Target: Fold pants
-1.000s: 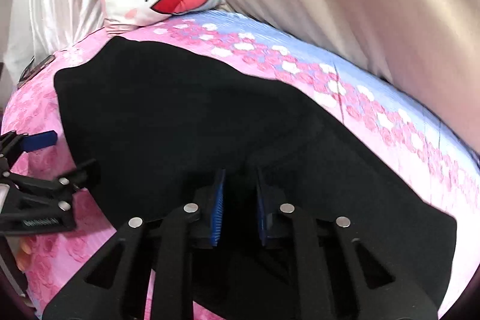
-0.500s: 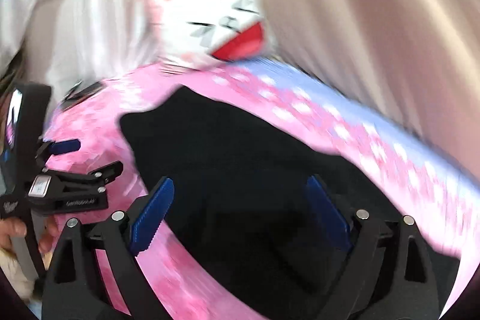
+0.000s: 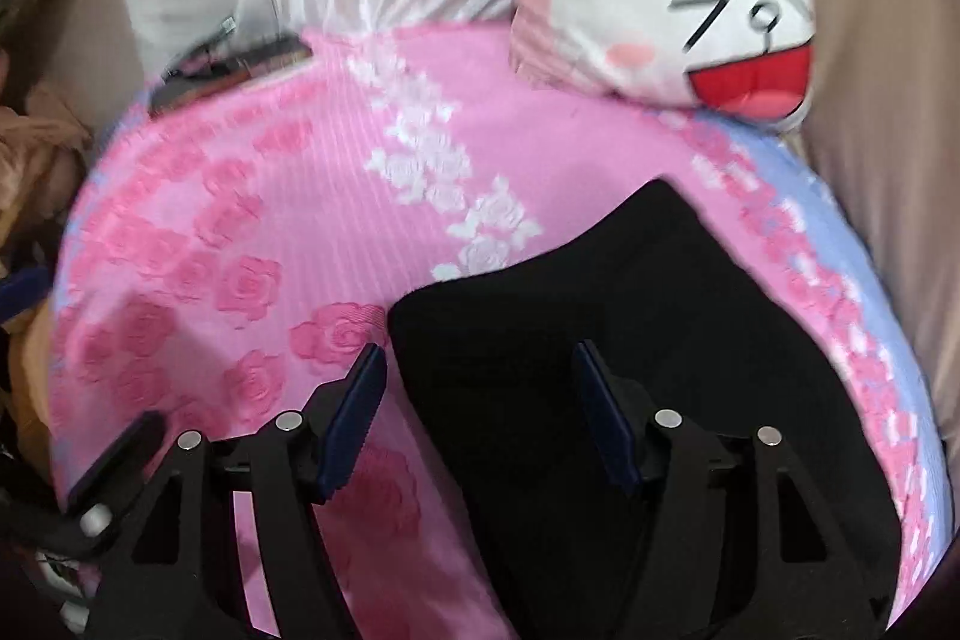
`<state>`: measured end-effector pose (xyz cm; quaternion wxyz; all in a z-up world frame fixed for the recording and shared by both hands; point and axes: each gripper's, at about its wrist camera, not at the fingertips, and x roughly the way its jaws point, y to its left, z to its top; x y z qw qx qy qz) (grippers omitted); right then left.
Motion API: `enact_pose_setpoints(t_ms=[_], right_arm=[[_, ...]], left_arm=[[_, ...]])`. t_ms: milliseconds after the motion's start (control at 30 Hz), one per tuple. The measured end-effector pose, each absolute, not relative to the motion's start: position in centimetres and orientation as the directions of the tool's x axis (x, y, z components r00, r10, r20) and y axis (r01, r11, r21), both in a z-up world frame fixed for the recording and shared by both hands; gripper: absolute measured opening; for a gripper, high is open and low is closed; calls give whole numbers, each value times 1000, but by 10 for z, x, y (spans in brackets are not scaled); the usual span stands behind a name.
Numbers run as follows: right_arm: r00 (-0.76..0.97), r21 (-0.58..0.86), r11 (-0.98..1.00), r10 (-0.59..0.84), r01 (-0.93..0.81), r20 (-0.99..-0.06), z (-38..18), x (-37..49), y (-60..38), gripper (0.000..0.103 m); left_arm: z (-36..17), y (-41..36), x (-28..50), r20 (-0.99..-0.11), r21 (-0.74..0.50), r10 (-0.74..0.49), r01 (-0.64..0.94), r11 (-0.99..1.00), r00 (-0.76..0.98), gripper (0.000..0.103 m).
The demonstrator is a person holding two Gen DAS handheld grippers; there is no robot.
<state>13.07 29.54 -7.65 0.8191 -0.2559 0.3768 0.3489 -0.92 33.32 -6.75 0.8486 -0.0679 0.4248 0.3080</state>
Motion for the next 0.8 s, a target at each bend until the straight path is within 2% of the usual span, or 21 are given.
enact_pose_setpoints(t_ms=[33,67,100,133,167,200,233,367,567,600,700,800], right_arm=[[484,-164,626,382,-762,-787,-78,131,297,66],[492,-166,637,376,-752,-785,-78,133,298,62],[502,-173,647,367,-743,-784,-77,134,299,50],[497,-161,653,369,-740,-785,-75,135,298,47],[486,-132,666,380,-735,-787,-72,136,295,38],[487,-106,685,391,-720,-781,-66,138,289,21],[503,-87,708,403,-701,-765,-58,139,281,18],[492,136,764,529,-631,-691,-22,150,222,17],[591,440,775,631,-454,-503,37,151,53,17],[622,501,765,632,-405,-462,43,146,9,17],[719,570,766,572,-297,-394,52,121,-98,17],[792,605,777,477,-176,-382,45,87,-193,17]], left_arm=[[-68,333,-9,-764,145,462,-578,803,450,98],[-69,331,-9,-764,144,460,-575,805,452,98],[-69,330,-7,-765,144,457,-572,808,453,98],[-70,329,-6,-766,147,456,-566,811,454,98],[-70,327,-4,-766,152,457,-564,812,452,98],[-70,325,-3,-767,151,455,-562,814,453,98],[-69,323,-1,-767,144,447,-555,819,460,98],[-61,305,5,-758,138,429,-523,841,491,98],[-37,256,25,-724,145,393,-432,890,567,98],[-33,246,28,-718,143,383,-416,898,581,98],[-20,205,42,-703,137,340,-350,927,625,98],[-14,169,53,-703,122,288,-290,949,650,98]])
